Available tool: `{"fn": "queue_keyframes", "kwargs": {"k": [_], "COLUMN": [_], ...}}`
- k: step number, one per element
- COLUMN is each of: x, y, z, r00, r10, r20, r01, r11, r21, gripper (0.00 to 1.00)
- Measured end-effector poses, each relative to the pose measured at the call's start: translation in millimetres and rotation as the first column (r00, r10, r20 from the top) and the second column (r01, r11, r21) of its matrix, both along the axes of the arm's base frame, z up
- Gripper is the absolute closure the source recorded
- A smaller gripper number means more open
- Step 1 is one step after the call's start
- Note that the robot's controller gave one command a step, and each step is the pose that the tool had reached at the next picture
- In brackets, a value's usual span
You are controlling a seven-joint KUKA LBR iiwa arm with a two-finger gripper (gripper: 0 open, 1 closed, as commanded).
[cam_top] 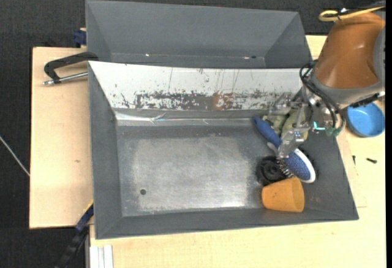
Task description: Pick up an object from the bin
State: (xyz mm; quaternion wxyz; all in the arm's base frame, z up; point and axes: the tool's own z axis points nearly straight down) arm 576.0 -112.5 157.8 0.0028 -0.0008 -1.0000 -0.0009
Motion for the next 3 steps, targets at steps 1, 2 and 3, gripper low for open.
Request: {"fn": "queue_keyframes", "kwargs": {"k": [1, 2, 3], "x": [-22.7, -27.6, -21.1], "y": [-1, -3, -28], "z": [-70, -70, 80], "r00": [0.981, 0.981, 0.848], "r10": [0.193, 0.196, 0.530], "r20": [0.015, -0.007, 0.015], "r01": [-0.193, -0.196, -0.530], "r11": [0.981, 0.981, 0.848], "r21": [-0.003, 0.001, -0.009], "gripper": [0.00, 1.00, 1.00]}}
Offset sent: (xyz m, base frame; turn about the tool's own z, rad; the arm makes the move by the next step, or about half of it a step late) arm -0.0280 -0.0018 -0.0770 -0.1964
